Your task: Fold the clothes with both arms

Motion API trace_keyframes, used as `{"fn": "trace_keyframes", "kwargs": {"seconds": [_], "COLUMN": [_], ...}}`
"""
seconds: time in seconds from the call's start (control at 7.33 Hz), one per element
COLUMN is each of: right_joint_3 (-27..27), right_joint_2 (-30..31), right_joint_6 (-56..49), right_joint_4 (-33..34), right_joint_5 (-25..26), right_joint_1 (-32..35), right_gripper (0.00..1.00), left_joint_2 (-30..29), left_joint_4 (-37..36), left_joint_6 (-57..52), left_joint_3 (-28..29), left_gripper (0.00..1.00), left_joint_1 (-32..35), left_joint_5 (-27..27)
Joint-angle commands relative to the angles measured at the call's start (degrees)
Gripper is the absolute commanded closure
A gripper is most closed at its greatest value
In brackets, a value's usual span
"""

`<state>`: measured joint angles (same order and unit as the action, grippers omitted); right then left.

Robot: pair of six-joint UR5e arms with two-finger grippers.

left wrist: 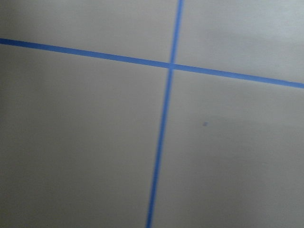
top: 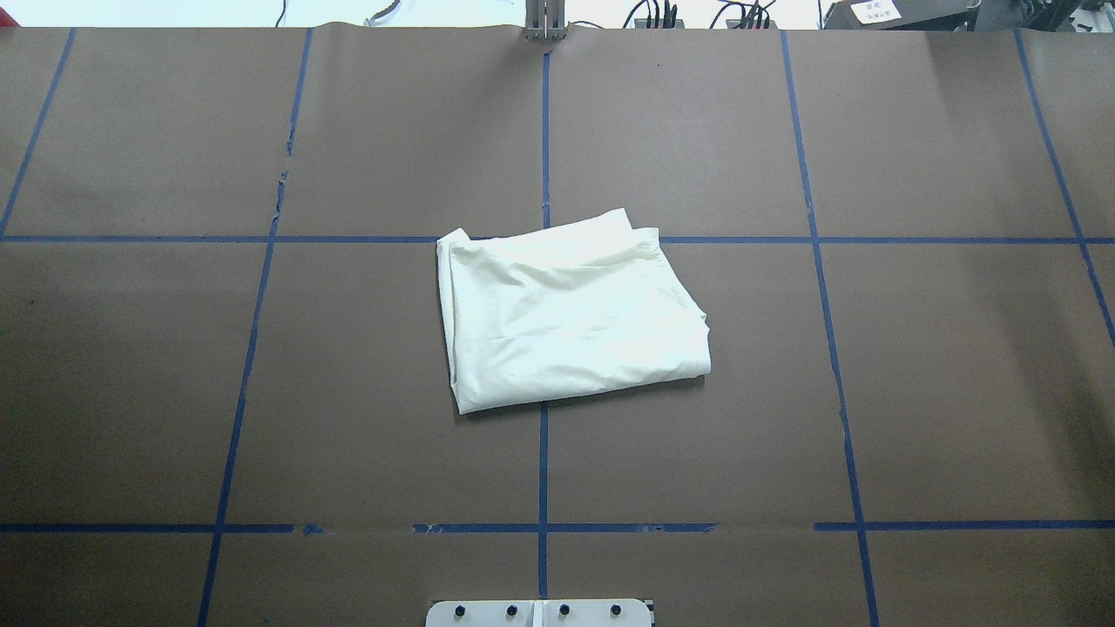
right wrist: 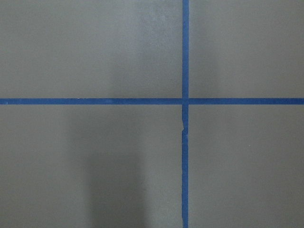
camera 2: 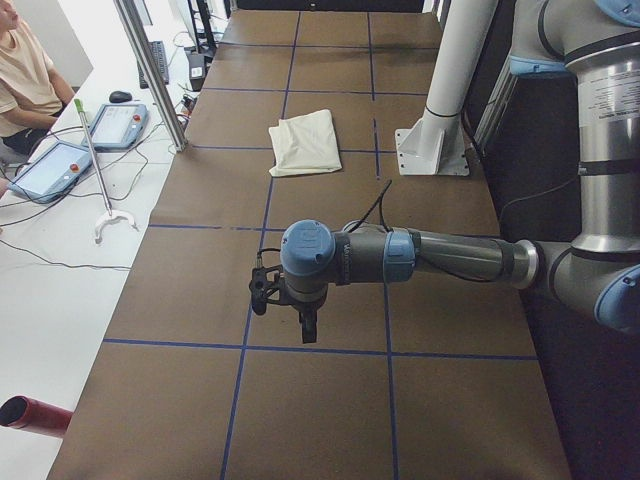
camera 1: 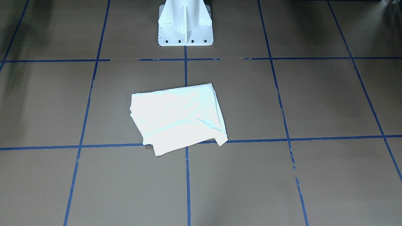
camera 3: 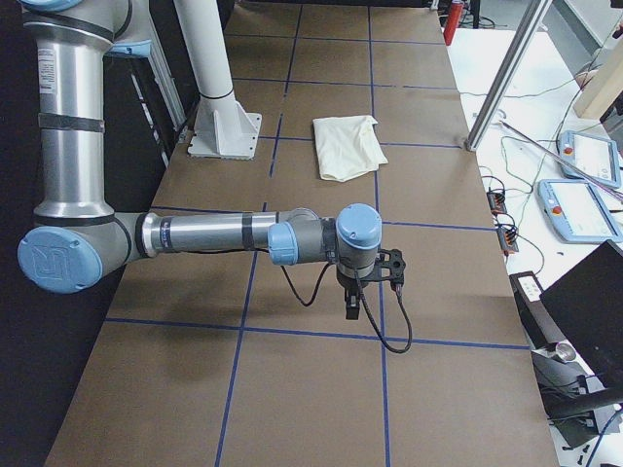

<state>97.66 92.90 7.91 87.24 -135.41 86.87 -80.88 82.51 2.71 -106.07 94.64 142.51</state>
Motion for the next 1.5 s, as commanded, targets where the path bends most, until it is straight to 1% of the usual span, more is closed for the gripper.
{"fn": "trace_keyframes", "kwargs": {"seconds": [0.0,0.27,0.41,0.55,0.68,0.82,0.95,1.23,1.36], "right_joint_3": [-0.5,-0.9,-1.1,-1.2,-1.2,-1.2,-1.2,-1.2,-1.2], "right_joint_2": [-0.1,-0.1,-0.1,-0.1,-0.1,-0.1,-0.1,-0.1,-0.1], "right_joint_6": [0.0,0.0,-0.1,0.0,0.0,0.0,-0.1,-0.7,-0.7], "right_joint_4": [-0.3,-0.4,-0.4,-0.4,-0.4,-0.4,-0.4,-0.4,-0.4], "right_joint_5": [0.3,0.3,0.3,0.2,0.2,0.2,0.2,0.2,0.2], "right_joint_1": [-0.2,-0.8,-0.9,-1.1,-1.1,-1.1,-1.1,-1.2,-1.2], "right_gripper": [0.00,0.00,0.00,0.00,0.00,0.00,0.00,0.00,0.00], "left_joint_2": [-0.5,-0.7,-0.3,0.3,1.2,1.0,0.6,0.7,0.6], "left_joint_4": [0.3,1.2,1.3,1.2,1.2,0.7,1.0,0.8,0.8], "left_joint_6": [-0.1,-0.2,-1.7,-11.1,-14.1,-14.0,-14.0,-12.0,-6.6], "left_joint_3": [-0.7,-4.1,-4.3,-4.0,-3.5,-1.5,1.8,1.0,0.8], "left_gripper": [0.00,0.00,0.00,0.00,0.00,0.00,0.00,0.00,0.00], "left_joint_1": [-2.9,-4.2,-4.2,-4.0,-4.0,-4.1,-4.1,-4.0,-4.0], "left_joint_5": [-0.7,-13.9,-16.0,-15.4,-14.5,-12.5,-9.2,-9.3,-9.4]}}
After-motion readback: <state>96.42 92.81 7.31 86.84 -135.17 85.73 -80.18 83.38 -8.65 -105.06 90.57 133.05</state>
